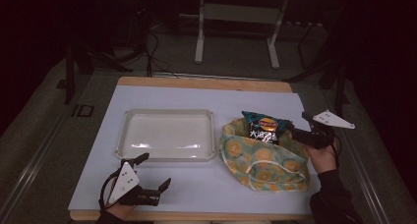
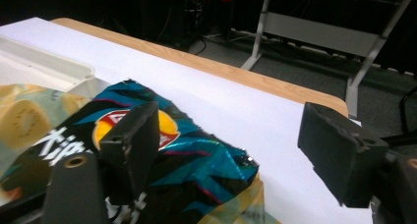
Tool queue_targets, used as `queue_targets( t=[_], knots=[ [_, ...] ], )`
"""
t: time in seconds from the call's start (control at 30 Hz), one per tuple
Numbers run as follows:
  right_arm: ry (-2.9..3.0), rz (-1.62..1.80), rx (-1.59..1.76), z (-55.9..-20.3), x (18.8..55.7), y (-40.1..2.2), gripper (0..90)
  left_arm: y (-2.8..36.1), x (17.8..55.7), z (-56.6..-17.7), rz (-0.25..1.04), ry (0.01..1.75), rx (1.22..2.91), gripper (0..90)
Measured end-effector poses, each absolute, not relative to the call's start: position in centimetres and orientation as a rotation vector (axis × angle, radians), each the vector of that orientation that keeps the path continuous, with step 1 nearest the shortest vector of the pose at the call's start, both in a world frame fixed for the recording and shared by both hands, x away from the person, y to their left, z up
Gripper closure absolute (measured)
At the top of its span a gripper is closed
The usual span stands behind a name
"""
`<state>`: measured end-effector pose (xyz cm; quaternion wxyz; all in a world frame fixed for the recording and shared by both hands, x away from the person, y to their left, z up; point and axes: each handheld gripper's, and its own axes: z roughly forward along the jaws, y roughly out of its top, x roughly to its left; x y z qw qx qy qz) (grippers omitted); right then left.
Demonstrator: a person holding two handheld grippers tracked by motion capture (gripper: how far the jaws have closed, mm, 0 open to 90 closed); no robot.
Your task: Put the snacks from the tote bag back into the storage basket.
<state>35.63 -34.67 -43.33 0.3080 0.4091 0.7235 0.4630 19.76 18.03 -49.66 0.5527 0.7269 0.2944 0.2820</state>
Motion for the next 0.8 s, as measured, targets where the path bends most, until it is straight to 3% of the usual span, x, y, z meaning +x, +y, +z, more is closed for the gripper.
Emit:
queue_targets(
  t=[0.7,0.8],
  knots=[
    [2.247,1.228,1.12,-46.9,41.0,-36.2,32.4,18.0,19.9,-49.9,0.651,0.694,1.732,0.2],
    [2.307,1.211,1.081,-47.2,41.2,-36.0,38.2,17.9,20.0,-49.9,0.648,0.694,1.734,0.2]
  ],
)
